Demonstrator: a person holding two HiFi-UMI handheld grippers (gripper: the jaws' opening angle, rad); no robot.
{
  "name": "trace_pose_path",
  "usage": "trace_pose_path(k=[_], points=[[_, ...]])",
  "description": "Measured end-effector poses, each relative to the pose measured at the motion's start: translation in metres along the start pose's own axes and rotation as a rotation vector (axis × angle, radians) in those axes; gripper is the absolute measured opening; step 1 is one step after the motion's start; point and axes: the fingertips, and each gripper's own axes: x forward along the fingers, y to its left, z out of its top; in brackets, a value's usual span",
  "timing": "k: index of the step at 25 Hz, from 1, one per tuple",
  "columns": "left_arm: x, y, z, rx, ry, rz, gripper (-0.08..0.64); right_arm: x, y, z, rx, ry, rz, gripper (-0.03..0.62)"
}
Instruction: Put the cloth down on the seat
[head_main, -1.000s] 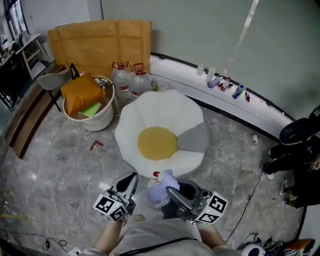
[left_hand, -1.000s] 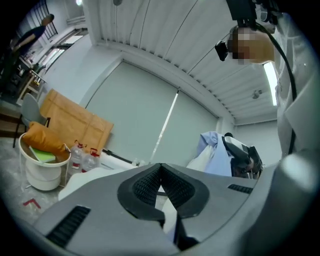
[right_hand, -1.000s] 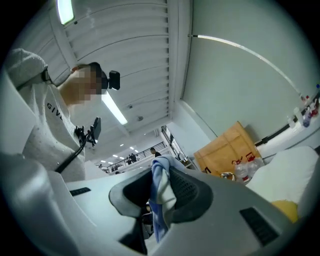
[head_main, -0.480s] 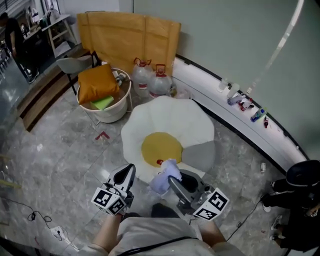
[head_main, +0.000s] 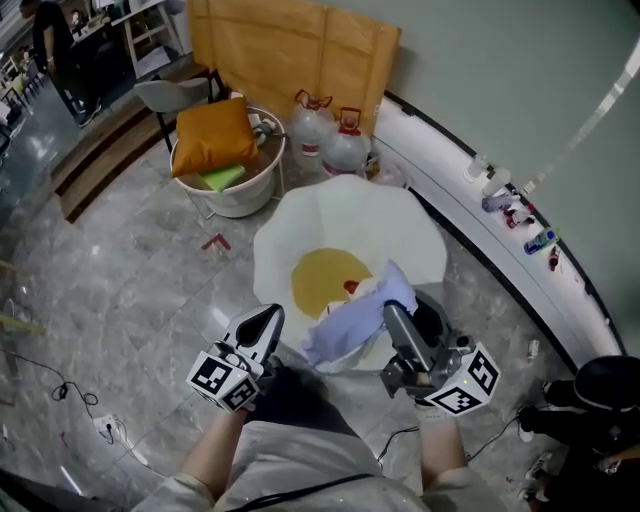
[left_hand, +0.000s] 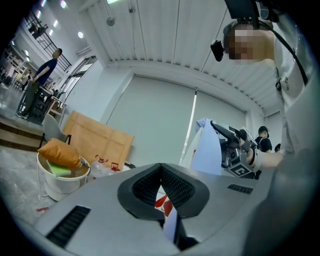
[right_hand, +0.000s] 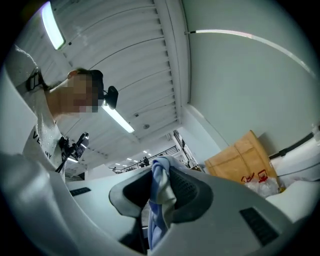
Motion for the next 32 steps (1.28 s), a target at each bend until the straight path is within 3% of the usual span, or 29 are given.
trace_pose_path(k=[3,11,17,22,27,32], points=[[0.026,0.017,0.012,0.001,0.001,-0.003,0.014,0.030,-0.023,0.022,-0.026,0.001,0.005,0.097],[0.038,0.041,-0.020,0.023,-0.020,-0.015,0.014,0.030,-0.025,0.020,-0.108,-0.039,-0.008,0.097],[0.069,0.069,-0.035,0.011,0.010,-0.025,0.014,0.046,-0.063,0.015,-0.048,-0.061,-0.009,0.097],[0.110,0.125,-0.041,-0.012,0.061,-0.017,0.014,0.082,-0.138,-0.033,0.037,0.012,-0.128,0.097],[0.136,0.164,-0.060,0.004,0.059,-0.015,0.014,0.083,-0.199,-0.095,0.068,0.051,-0.245,0.097],[0.168,0.205,-0.096,-0.031,0.082,-0.018,0.014,0.074,-0.262,-0.157,0.095,0.086,-0.353,0.097]])
